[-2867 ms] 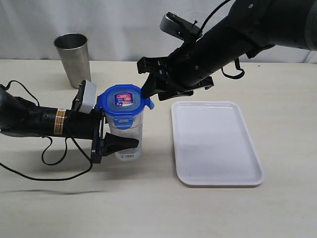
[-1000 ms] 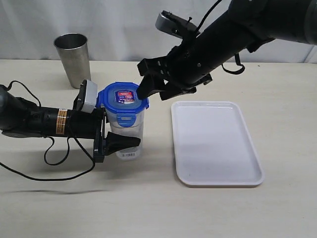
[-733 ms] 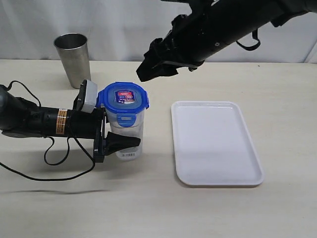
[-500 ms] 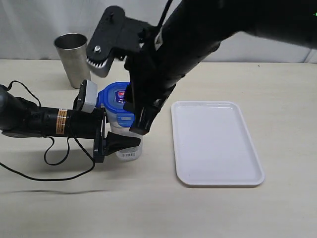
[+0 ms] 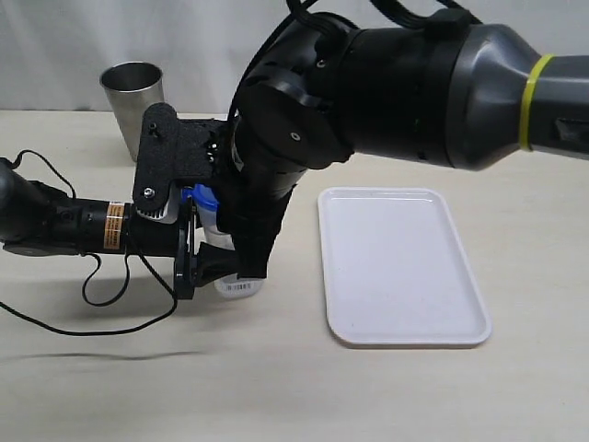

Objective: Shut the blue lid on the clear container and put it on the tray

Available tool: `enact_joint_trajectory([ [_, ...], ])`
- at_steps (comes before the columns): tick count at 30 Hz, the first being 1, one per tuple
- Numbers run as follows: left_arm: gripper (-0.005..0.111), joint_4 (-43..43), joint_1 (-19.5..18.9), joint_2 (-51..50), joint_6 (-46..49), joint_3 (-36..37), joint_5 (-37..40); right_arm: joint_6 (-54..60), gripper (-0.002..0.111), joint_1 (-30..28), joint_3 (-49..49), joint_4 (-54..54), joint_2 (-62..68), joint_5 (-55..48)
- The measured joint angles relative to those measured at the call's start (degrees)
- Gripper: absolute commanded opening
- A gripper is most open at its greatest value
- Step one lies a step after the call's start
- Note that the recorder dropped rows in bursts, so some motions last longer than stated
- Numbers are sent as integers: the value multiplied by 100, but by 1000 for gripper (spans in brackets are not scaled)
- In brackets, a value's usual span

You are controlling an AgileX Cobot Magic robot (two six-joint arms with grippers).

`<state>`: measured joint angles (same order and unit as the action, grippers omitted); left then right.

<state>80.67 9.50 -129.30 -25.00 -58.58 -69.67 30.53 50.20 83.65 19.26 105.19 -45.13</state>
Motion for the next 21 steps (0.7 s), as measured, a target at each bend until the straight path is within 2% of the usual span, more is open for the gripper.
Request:
enact_joint_trajectory([
  [15,0,-200,-10,0,-31,0,103,58,43,40,78,474,302,60],
  [21,0,-301,-10,0,-35,0,153,-115,34,52,102,732,383,184],
])
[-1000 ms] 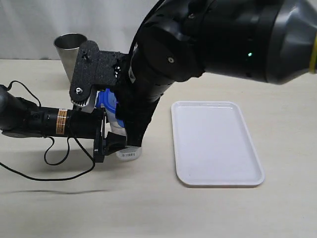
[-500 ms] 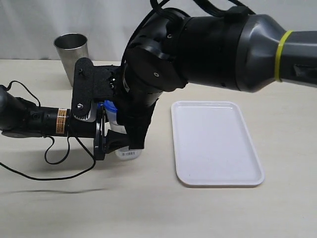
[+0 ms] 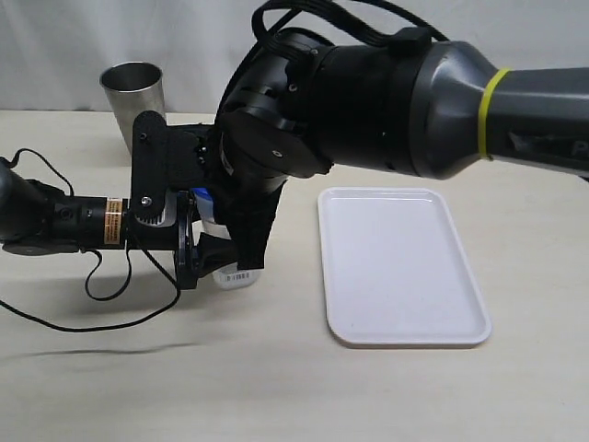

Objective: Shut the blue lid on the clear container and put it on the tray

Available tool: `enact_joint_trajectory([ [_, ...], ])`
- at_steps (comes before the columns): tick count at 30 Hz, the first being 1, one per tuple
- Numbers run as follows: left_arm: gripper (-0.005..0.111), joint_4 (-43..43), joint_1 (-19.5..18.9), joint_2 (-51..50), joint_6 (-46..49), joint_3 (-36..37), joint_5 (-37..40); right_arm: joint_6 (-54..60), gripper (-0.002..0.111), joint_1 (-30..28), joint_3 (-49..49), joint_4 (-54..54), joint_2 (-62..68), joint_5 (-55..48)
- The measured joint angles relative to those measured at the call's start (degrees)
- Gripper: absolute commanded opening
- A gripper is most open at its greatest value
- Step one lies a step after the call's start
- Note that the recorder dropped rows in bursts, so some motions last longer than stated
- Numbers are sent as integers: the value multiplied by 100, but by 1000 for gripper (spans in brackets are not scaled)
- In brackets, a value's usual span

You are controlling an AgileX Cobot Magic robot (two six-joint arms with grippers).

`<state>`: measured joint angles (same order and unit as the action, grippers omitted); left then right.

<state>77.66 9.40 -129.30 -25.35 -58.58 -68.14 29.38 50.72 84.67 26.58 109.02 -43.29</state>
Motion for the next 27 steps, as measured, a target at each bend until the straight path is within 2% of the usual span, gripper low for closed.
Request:
enact_joint_trajectory([
  [8,0,-34,-8,0,-10,0,23,-145,35,9,0,105,9,68],
  [12,0,-34,-8,0,30,0,23,-144,46,9,0,20,9,68],
  [15,0,-34,-8,0,167,0,10,-195,51,-11,0,-216,9,129],
  [27,0,299,10,0,1453,0,-219,-289,50,-22,-147,-1706,-873,-485],
])
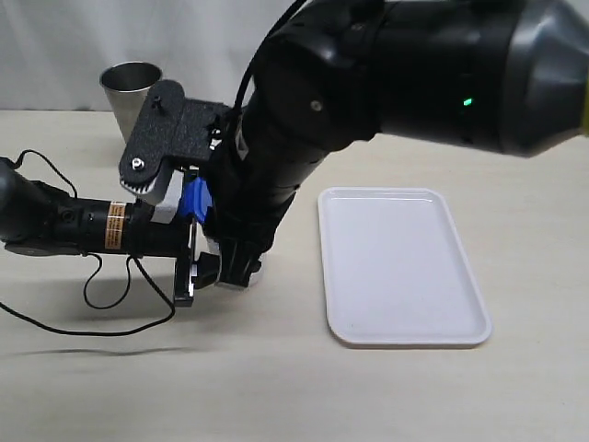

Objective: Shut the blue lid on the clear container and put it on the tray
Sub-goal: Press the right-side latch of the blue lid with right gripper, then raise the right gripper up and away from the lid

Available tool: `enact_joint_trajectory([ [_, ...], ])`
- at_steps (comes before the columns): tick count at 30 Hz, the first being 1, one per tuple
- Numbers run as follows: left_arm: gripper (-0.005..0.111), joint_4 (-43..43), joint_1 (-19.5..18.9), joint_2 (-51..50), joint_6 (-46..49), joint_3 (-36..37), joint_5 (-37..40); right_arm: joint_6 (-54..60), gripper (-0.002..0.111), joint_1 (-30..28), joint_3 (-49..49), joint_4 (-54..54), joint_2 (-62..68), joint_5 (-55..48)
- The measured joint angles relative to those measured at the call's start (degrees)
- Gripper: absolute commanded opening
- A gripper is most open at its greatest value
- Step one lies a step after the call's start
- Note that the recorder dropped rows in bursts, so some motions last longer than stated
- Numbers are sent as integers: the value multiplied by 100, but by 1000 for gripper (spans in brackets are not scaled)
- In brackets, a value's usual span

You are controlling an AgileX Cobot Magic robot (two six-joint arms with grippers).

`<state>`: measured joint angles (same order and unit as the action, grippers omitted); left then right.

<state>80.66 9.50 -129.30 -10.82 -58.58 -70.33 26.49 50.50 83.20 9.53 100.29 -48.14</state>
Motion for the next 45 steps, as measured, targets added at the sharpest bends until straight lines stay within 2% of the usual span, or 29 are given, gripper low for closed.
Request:
enact_joint_trajectory([
  [10,0,49,0,0,105,0,-25,-843,50,-222,0,-288,-938,-23],
  [14,0,106,0,0,194,0,-36,-1284,50,-776,0,-520,-1010,24],
  [17,0,165,0,0,318,0,-59,-1402,50,-1348,0,-1089,-958,2],
  [20,0,268,0,0,610,0,-96,-948,50,-1918,0,-2079,-872,-172],
  [24,0,321,0,0,768,0,-119,288,50,-2444,0,-3507,-689,-794],
  [28,0,342,0,0,792,0,-119,1408,50,-2512,0,-4340,-503,-1615],
  [32,0,342,0,0,803,0,-130,1894,50,-2512,0,-4683,-321,-1907],
  [40,0,342,0,0,803,0,-130,1960,50,-2512,30,-4729,-239,-1041],
  [45,0,342,0,0,803,0,-130,1267,50,-2512,442,-4715,-199,-212],
])
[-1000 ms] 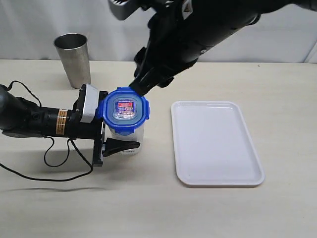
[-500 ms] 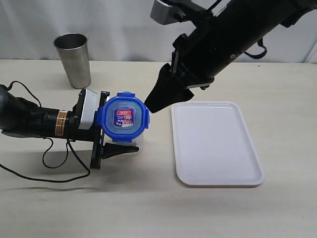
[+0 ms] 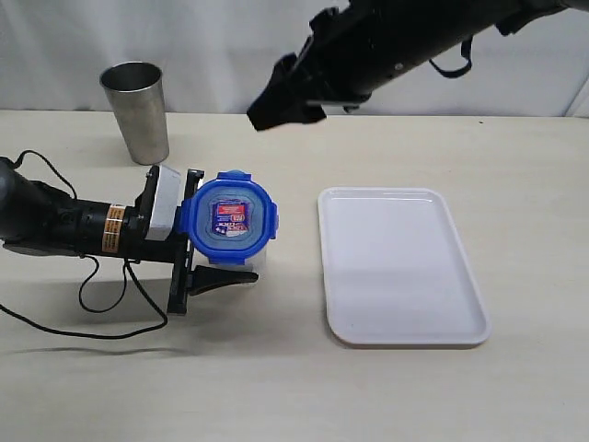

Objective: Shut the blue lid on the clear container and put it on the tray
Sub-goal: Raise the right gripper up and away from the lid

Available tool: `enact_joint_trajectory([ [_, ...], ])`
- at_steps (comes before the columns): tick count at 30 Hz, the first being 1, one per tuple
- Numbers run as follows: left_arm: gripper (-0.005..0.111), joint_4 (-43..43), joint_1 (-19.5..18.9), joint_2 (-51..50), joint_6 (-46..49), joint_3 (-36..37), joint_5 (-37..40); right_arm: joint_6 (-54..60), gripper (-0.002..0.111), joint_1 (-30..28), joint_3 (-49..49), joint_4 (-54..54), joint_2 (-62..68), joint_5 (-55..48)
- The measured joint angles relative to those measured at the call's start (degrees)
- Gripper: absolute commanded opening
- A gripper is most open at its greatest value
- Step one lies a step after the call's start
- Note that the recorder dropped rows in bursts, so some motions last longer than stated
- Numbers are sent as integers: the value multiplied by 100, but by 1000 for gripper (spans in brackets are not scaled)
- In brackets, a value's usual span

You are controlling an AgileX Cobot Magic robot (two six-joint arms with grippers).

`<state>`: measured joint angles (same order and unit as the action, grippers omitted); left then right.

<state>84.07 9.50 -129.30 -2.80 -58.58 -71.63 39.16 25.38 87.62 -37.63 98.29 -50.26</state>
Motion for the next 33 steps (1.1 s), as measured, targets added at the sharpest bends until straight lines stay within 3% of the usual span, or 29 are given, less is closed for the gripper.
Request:
enact_joint_trajectory([
  [5,0,0,0,0,12,0,0,-599,49,0,731,189,346,-145],
  [13,0,0,0,0,12,0,0,-883,49,0,1777,759,1368,-1710],
  [25,0,0,0,0,12,0,0,376,49,22,2726,920,1980,-1886],
  [33,0,13,3,0,280,0,0,615,49,561,2726,1336,2167,-1896],
])
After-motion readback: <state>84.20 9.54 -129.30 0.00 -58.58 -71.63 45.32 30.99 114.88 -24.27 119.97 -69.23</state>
